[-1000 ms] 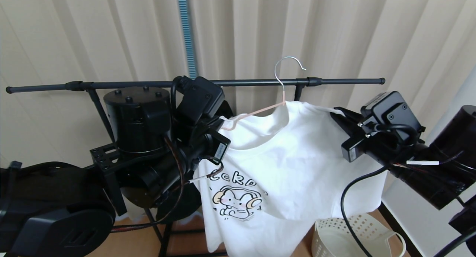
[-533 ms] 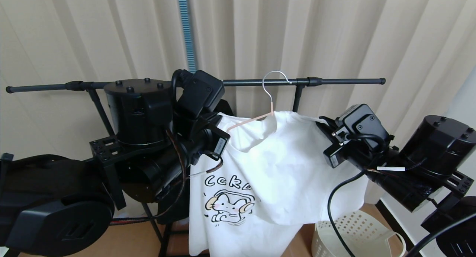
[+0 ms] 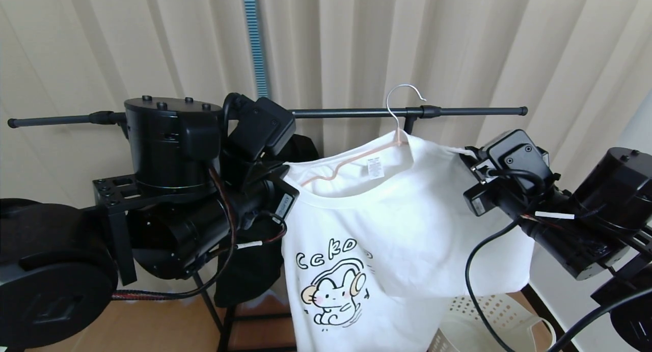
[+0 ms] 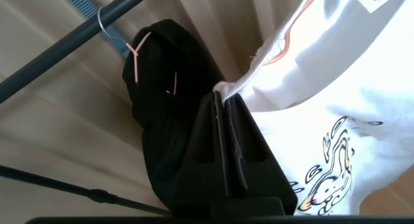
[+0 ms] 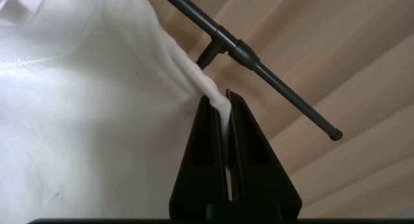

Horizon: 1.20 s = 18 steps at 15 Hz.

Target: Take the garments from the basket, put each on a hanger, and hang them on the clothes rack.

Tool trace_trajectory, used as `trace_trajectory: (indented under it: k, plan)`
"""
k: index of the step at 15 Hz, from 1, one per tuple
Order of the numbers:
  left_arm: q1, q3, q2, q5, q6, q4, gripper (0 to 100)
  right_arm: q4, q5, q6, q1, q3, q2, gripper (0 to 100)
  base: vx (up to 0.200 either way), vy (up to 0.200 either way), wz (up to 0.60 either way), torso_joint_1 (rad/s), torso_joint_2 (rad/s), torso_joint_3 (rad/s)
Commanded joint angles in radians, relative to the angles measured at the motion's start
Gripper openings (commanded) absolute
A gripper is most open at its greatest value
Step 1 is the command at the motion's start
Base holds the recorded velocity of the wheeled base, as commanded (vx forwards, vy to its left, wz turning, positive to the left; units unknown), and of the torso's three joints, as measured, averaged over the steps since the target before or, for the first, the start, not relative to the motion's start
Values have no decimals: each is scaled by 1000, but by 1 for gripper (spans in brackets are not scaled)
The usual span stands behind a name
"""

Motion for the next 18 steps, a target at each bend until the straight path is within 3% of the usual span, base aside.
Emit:
trace_trajectory:
  k: [1,6,14,18]
  plan:
    - [-17,-5,-6,1,0,-1,0,-9,-9,1,20,-2,4,0,0,0,0,0,0,0]
    - [-51,-44,23,-1,-15,-2,0,-161,-38,3,86,-6,125,0,0,0,0,0,0,0]
    - [-49,-67,37,-2,-48,-10,0,-165,16,47,111,4,140,0,0,0,0,0,0,0]
    - [-66,-143,52,-6,-77,-4,0,-170,14,46,120,0,185,0,0,0,0,0,0,0]
